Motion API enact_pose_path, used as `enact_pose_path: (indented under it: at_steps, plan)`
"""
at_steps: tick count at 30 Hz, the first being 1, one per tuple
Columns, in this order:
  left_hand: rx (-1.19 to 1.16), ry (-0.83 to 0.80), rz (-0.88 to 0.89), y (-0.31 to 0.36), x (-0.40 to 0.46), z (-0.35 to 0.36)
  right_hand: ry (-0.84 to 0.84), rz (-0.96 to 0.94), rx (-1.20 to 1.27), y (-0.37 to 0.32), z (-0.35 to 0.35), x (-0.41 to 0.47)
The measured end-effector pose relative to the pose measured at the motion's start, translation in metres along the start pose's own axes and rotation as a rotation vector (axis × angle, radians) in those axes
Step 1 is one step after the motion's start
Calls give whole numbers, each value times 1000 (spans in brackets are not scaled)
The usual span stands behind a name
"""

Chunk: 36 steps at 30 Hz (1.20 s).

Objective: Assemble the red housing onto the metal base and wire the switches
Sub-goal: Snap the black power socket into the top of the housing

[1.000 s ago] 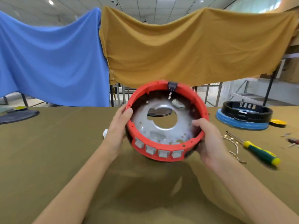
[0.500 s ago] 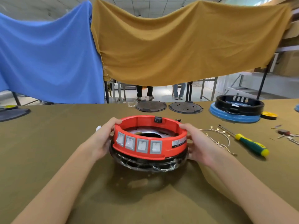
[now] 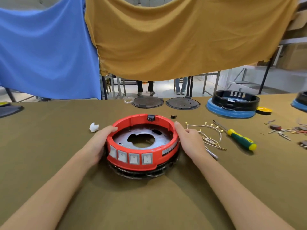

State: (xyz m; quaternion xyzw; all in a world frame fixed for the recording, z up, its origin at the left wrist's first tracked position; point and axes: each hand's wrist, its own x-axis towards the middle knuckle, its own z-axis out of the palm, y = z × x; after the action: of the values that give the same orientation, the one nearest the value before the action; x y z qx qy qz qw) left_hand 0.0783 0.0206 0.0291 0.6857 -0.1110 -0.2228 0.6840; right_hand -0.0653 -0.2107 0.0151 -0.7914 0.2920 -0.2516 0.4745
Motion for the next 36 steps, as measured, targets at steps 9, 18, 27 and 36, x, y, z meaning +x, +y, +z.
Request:
enact_pose_path:
  at_steps: [9,18,27,36]
  plan:
    - [76,200,381,-38,-32,7,71,-119,-169,5,2,-6]
    - [156,71,427,-37,-39,15,40,-80,207,-7,-36,10]
    - [394,75,571,-37,-51,19,205,-360,92,9,-33,3]
    - [487,91,604,-39,-53,19,25,-512,-34,6,-25,-16]
